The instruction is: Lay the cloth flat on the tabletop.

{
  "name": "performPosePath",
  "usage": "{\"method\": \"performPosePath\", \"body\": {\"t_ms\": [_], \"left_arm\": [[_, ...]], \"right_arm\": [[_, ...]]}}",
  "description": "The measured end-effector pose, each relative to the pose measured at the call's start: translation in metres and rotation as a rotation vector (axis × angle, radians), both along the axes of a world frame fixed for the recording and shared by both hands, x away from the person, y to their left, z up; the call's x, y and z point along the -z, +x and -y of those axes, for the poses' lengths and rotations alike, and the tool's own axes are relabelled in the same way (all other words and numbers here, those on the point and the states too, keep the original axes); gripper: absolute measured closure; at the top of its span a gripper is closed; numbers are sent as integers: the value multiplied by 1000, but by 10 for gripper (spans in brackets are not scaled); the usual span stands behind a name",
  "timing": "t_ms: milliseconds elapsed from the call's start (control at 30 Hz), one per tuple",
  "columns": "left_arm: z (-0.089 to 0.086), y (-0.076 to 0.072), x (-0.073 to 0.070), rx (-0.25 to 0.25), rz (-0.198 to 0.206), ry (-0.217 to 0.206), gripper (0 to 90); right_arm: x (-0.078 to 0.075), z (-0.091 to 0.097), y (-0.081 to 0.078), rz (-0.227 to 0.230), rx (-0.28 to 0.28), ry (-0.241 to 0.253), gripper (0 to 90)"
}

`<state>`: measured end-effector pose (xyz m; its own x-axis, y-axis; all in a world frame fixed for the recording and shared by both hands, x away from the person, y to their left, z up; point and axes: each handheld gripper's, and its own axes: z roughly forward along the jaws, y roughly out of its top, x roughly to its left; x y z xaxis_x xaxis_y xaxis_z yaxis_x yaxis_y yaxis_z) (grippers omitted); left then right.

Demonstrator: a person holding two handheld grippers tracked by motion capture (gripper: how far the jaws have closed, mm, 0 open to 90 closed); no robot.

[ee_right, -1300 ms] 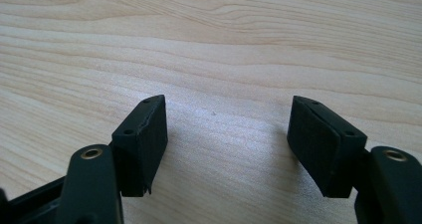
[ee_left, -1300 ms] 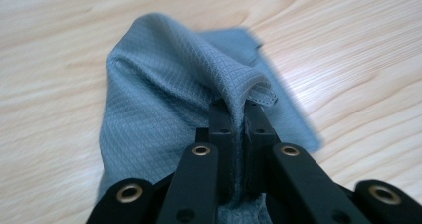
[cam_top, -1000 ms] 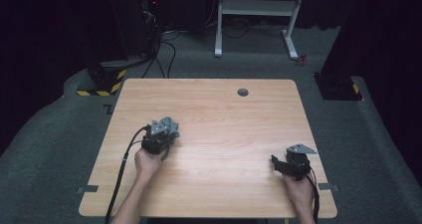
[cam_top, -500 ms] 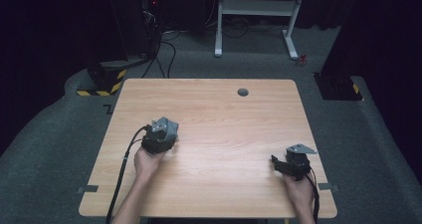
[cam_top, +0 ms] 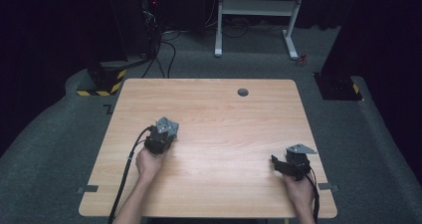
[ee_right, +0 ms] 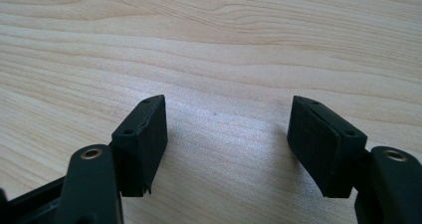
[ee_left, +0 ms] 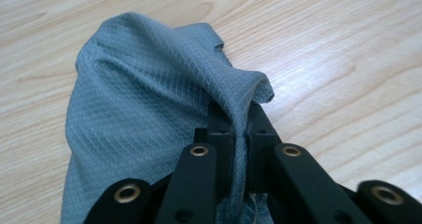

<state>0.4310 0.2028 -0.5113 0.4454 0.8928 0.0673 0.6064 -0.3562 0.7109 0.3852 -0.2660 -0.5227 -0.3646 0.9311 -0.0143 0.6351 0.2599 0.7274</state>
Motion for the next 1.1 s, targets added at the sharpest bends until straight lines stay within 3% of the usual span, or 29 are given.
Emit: {"method": "performPosePath", "body": {"t_ms": [33, 133, 300, 600, 900, 1100], "left_arm": [[2, -2, -4, 24, 15, -22, 851], [7, -3, -9, 42, 22, -37, 852], [29, -7, -23, 129, 40, -98, 851], [67, -11, -33, 229, 42, -130, 851], [99, -14, -33, 305, 32, -152, 849], [126, -15, -30, 360, 19, -139, 847]], "right_arm": [[0, 0, 0, 0, 2, 1, 319], [0, 0, 0, -1, 1, 1, 319], [0, 0, 0, 1, 1, 0, 319], [0, 0, 0, 1, 0, 0, 318], [0, 0, 0, 1, 0, 0, 318], [0, 0, 0, 1, 1, 0, 318]]}}
